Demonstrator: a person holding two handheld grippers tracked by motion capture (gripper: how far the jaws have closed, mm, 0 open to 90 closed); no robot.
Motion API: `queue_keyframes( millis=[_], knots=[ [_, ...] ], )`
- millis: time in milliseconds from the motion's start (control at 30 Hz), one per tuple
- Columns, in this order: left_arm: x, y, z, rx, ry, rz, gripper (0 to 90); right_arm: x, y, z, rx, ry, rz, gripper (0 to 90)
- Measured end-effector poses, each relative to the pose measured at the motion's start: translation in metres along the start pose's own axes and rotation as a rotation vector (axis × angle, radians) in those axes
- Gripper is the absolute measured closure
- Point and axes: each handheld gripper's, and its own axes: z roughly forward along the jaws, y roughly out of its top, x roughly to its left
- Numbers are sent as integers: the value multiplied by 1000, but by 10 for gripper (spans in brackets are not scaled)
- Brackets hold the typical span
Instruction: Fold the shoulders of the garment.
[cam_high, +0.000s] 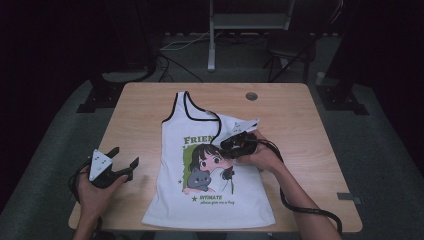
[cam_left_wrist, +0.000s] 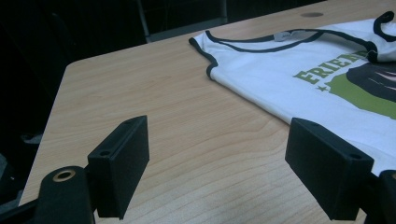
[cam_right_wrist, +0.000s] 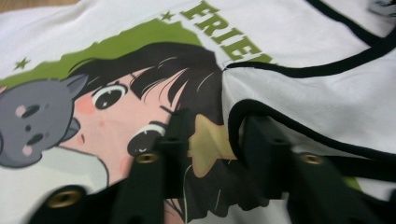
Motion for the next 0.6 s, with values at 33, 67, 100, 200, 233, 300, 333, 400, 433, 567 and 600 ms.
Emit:
queue_keyframes(
  millis=[33,67,100,200,233,300,333,400,433,567,600],
  knots=[
    [0,0,0,0,0,-2,214,1,0,-1,-9,-7,-1,532],
    [0,0,0,0,0,-2,214,2,-1,-2,-14,-15,-4,477],
    [0,0,0,2,0,0,214,4,-1,-3,-18,-34,-5,427],
    [0,0,1,6,0,2,214,9,-3,-8,-42,-67,20,333],
    [0,0,1,6,0,2,214,10,-3,-9,-45,-76,22,324],
    [-1,0,1,5,1,3,214,12,-3,-11,-56,-86,35,291],
    [-1,0,0,4,2,3,214,12,-4,-12,-63,-94,43,287],
    [-1,0,0,4,3,4,214,13,-4,-13,-74,-99,47,276],
    [-1,0,0,3,3,3,214,13,-4,-13,-76,-103,49,266],
    [-1,0,1,3,3,5,214,15,-4,-13,-76,-113,62,235],
    [-1,0,1,3,3,4,214,16,-4,-14,-78,-119,67,228]
  ],
)
